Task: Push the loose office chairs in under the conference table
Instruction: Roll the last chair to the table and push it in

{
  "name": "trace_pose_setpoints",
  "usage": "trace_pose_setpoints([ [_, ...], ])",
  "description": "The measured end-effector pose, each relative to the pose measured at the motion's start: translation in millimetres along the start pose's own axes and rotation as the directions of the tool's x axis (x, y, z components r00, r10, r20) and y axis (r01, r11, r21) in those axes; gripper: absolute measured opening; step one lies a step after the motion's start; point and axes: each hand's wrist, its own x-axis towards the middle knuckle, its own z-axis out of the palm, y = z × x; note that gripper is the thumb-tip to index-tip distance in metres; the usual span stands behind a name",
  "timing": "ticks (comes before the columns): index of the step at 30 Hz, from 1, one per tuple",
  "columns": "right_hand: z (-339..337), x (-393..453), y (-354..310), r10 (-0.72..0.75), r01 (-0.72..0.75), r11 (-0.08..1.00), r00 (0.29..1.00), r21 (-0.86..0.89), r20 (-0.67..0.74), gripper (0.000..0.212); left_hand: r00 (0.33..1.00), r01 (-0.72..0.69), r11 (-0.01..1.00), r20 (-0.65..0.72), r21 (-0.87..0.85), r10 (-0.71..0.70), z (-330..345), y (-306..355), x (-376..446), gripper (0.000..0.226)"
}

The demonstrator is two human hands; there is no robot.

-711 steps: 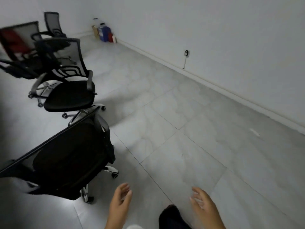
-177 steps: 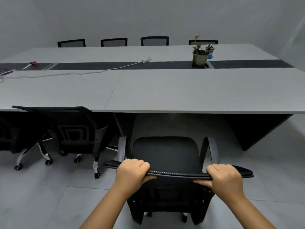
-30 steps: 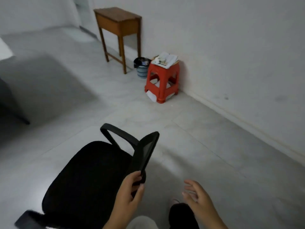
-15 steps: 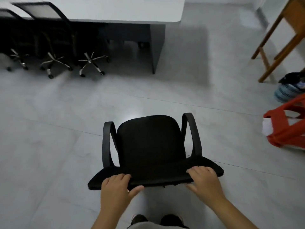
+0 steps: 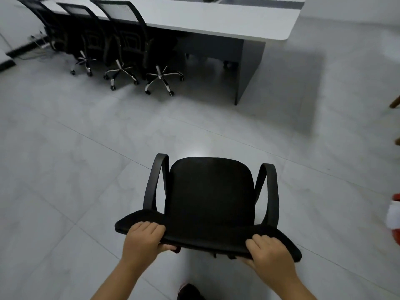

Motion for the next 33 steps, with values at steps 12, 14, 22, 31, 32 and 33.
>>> trace_pose_setpoints([
  [12, 24.9, 99.3, 63.1, 0.052, -0.055, 0.999, 0.971, -0.005, -0.233, 0.069, 0.98, 0.091, 0.996, -0.176, 0.004, -0.089, 39.5, -17.0, 93.4, 0.072],
  [14, 28.2, 121.5, 72.4, 0.046, -0.053, 0.998, 0.97, -0.024, -0.238, 0.07, 0.98, 0.085, 0.996, -0.181, 0.008, -0.083, 45.2, -26.8, 116.1, 0.073],
  [22, 58.1, 228.5, 107.9, 0.082, -0.104, 0.99, 0.973, -0.094, -0.215, 0.067, 0.99, 0.04, 0.998, -0.134, -0.053, -0.047, 81.9, -99.6, 226.3, 0.069],
  [31, 89.1, 336.5, 146.8, 0.103, -0.131, 0.978, 0.98, -0.159, -0.171, 0.053, 0.995, 0.037, 0.996, -0.086, -0.086, -0.045, 116.3, -164.2, 336.1, 0.072],
  [32, 92.9, 347.7, 154.1, 0.094, -0.122, 0.979, 0.982, -0.166, -0.167, 0.049, 0.994, 0.035, 0.996, -0.097, -0.086, -0.043, 120.3, -168.3, 345.6, 0.072],
  [33, 96.8, 358.6, 162.0, 0.09, -0.118, 0.979, 0.982, -0.165, -0.164, 0.049, 0.993, 0.034, 0.996, -0.11, -0.084, -0.043, 124.2, -171.7, 355.3, 0.072],
])
